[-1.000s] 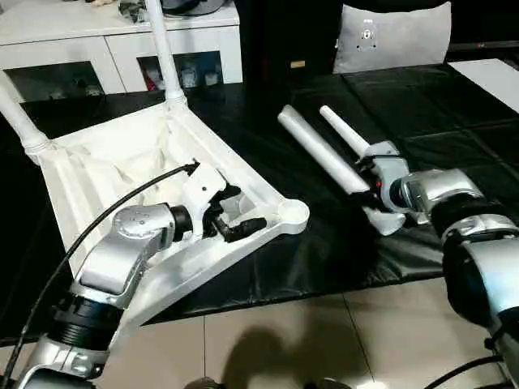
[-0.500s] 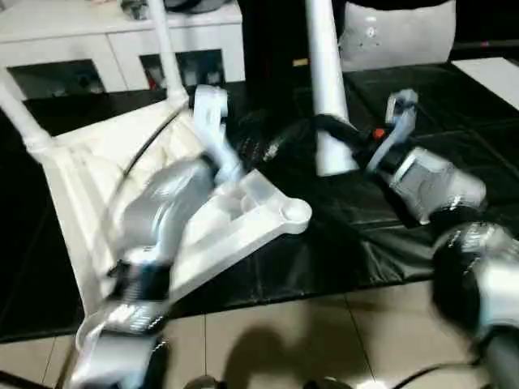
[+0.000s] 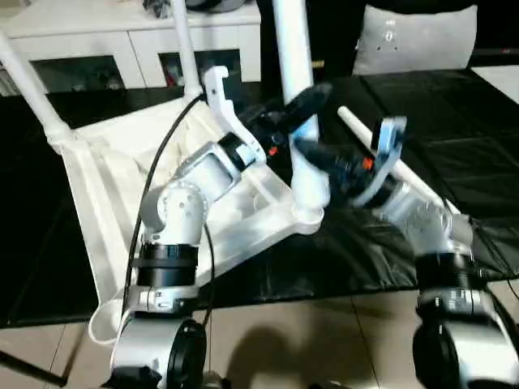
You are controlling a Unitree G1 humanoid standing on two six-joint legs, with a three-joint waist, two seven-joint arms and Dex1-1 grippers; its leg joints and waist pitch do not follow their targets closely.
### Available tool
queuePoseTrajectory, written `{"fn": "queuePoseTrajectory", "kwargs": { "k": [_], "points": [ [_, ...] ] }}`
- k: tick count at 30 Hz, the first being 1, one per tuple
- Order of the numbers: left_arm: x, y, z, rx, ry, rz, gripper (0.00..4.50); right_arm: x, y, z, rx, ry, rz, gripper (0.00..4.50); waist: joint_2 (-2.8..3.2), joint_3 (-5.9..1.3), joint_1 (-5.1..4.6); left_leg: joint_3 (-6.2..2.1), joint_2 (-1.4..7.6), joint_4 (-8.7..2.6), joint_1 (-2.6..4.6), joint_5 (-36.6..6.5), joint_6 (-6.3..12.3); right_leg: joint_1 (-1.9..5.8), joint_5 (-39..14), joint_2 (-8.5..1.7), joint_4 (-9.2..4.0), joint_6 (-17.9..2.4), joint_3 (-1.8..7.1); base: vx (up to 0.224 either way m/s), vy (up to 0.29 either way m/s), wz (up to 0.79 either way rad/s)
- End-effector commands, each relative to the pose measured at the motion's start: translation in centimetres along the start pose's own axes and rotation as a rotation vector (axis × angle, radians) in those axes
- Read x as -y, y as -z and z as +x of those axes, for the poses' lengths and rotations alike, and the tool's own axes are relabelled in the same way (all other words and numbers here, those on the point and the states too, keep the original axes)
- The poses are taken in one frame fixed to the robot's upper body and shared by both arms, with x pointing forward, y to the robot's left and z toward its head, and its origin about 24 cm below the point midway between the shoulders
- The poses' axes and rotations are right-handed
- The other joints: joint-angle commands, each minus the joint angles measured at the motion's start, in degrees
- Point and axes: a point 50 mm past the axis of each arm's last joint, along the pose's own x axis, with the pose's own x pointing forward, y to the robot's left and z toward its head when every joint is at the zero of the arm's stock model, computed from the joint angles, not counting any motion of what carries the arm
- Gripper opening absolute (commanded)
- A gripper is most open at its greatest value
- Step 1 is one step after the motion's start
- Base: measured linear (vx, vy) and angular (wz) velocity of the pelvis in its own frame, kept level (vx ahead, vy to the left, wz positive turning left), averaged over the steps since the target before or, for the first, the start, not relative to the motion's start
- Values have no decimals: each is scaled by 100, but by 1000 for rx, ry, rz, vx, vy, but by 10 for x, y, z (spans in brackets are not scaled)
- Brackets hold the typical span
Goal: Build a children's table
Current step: Pick table leg
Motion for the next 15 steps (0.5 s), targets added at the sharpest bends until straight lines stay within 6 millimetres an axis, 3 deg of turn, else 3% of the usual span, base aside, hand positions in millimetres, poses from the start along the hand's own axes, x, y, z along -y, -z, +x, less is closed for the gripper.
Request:
{"fn": "queuePoseTrajectory", "kwargs": {
  "k": [1, 8, 11, 12, 15],
  "points": [
    [1, -1, 1, 7, 1, -25, 416, -9, -5, 7, 6, -50, -19, 188, -93, -455, 11, -40, 171, -388, 39, -629, 431, 378, -1658, -330, -466, -939, 188, 0, 0, 0],
    [7, -11, -6, 84, 117, -141, 370, -15, -1, 8, -3, -79, -2, 188, -98, -440, 9, -31, 153, -391, 30, -674, 367, 376, -1769, -333, -485, -913, 186, 0, 0, 0],
    [12, -14, -18, 117, 281, -239, 331, -21, 2, 8, -17, -122, 12, 188, -96, -431, 17, -25, 153, -399, 25, -665, 377, 379, -1838, -321, -485, -892, 188, 0, 0, 0],
    [12, -15, -21, 128, 309, -255, 327, -22, 3, 9, -20, -129, 16, 188, -123, -430, 10, -23, 158, -401, 31, -685, 381, 371, -1874, -319, -497, -872, 185, 0, 0, 0],
    [15, -14, -26, 120, 384, -266, 323, -27, 6, 9, -35, -156, 22, 188, -77, -419, 14, -33, 176, -425, 47, -781, 326, 358, -1966, -320, -502, -829, 195, 0, 0, 0]
  ]
}}
